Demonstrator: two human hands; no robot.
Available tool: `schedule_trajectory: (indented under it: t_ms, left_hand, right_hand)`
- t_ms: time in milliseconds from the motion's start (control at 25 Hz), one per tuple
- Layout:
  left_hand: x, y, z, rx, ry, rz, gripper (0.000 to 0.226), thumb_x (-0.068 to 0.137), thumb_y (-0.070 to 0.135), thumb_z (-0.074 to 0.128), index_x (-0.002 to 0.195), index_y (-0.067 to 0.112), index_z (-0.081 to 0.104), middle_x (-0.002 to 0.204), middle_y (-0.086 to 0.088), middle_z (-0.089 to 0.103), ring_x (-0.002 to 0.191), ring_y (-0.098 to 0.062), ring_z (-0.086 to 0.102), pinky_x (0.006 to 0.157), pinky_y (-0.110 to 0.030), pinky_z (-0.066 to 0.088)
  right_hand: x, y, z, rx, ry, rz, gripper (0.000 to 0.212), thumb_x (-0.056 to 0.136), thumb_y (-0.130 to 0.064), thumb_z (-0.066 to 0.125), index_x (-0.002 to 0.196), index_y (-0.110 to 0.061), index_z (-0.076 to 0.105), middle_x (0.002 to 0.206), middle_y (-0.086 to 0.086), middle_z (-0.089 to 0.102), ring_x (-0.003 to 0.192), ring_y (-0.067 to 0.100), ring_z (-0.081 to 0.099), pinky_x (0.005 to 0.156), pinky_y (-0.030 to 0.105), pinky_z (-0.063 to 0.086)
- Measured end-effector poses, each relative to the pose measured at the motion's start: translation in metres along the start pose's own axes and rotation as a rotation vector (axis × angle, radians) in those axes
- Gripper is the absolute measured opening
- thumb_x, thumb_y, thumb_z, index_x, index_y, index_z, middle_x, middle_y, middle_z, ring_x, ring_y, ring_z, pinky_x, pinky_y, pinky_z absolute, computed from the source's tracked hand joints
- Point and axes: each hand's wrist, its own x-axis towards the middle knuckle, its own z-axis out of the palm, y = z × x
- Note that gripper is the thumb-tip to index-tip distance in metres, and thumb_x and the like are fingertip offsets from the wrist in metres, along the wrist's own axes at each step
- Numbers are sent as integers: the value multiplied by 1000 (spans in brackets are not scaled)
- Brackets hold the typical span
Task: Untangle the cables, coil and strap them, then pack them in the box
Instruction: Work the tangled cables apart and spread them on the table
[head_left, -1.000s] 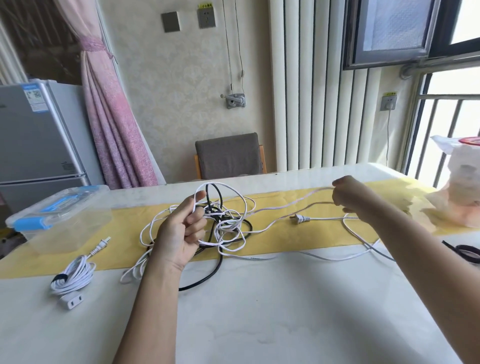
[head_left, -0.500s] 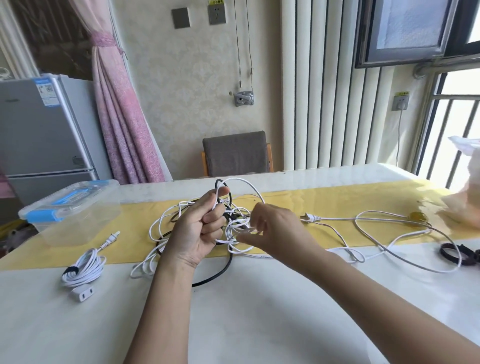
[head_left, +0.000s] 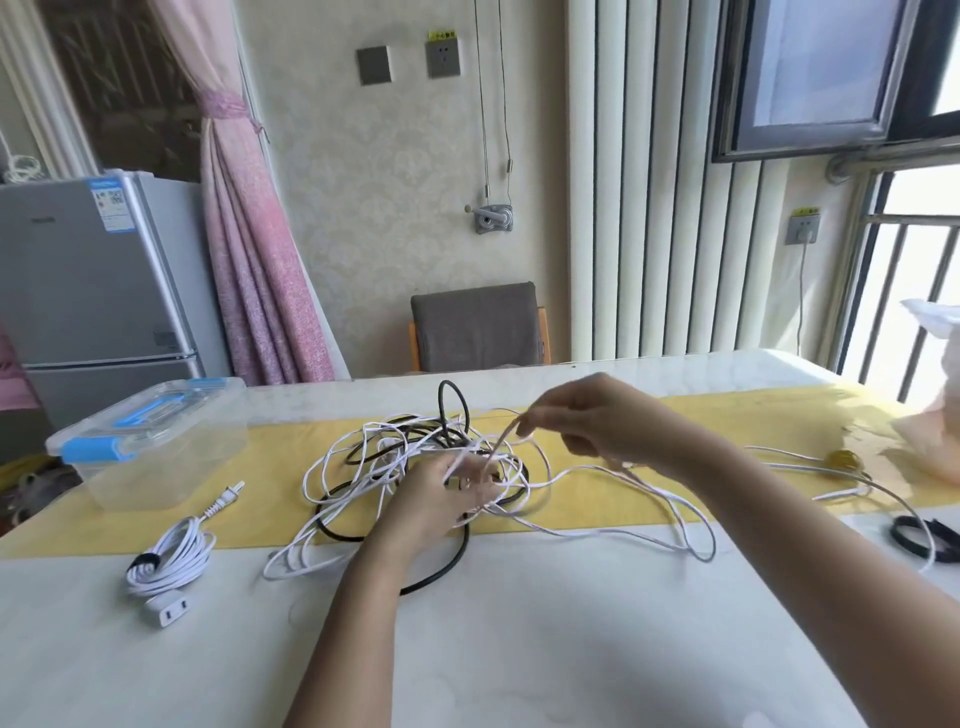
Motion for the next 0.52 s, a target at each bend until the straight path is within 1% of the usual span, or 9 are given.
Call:
schedule_trajectory:
  t_ms: [80,160,240,320,360,400,440,480,520]
  left_hand:
    - [1,-8,0,82,-19,-32,18,82,11,73,93,24,69,83,12,67,78,-3,61,66,-10,45]
    - [1,-15,-4,60,-2,-99,17,83,9,72,93,23,69,85,7,70,80,-9,64,69,-12,48]
    - [2,-17,-5,47,-1,-126,14,82,11,74,88,23,70,89,1,73,84,-13,67,79,-21,50]
    - [4,-14,-2,40,-24,-107,6,85,14,71,83,19,72,81,4,74,80,-9,68,81,-23,49]
    - [4,-10,2,33,-34,-87,12,90,16,65,79,16,71,73,7,72,72,-3,66,75,-18,47]
    - [3,-5,5,28,-38,-83,21,95,18,57,78,16,70,67,8,70,63,3,62,68,-14,45]
    - [1,0,9,27,-46,-84,26,99,21,49,83,17,69,63,6,68,52,7,56,59,-14,42]
    - [-1,4,11,11,-52,-93,28,102,23,42,90,19,67,62,3,67,43,7,50,52,-17,37]
    - [-1,6,13,-4,-60,-99,29,103,26,38,97,20,66,63,0,67,38,6,45,49,-20,31]
  right_hand:
    - [3,-8,-21,128,141,-75,22,96,-21,53,87,-13,72,43,-9,32,41,8,25,42,18,19]
    - [7,-7,-49,377,454,-87,23,98,-18,49,84,-14,67,41,-11,34,39,6,27,41,17,19]
    - [6,4,-80,628,787,-23,26,100,-17,44,82,-14,61,41,-8,40,35,5,28,38,15,20]
    - [6,30,-102,739,985,74,26,101,-15,42,81,-12,59,54,0,51,38,7,36,36,15,25]
    - [7,45,-108,616,1026,169,24,99,-13,42,85,-10,61,65,5,57,45,12,45,39,17,32]
    - [8,61,-110,326,1028,310,20,96,-9,43,94,-6,63,80,11,63,59,20,55,49,21,40]
    - [9,77,-107,-80,967,457,20,92,-5,44,103,-4,61,100,17,63,82,30,59,66,28,45]
    - [10,86,-97,-455,856,555,28,88,-1,45,113,-2,57,119,22,55,103,36,52,80,35,42]
    - [11,87,-84,-718,741,542,38,84,2,46,122,-3,52,133,21,45,117,37,43,91,39,37]
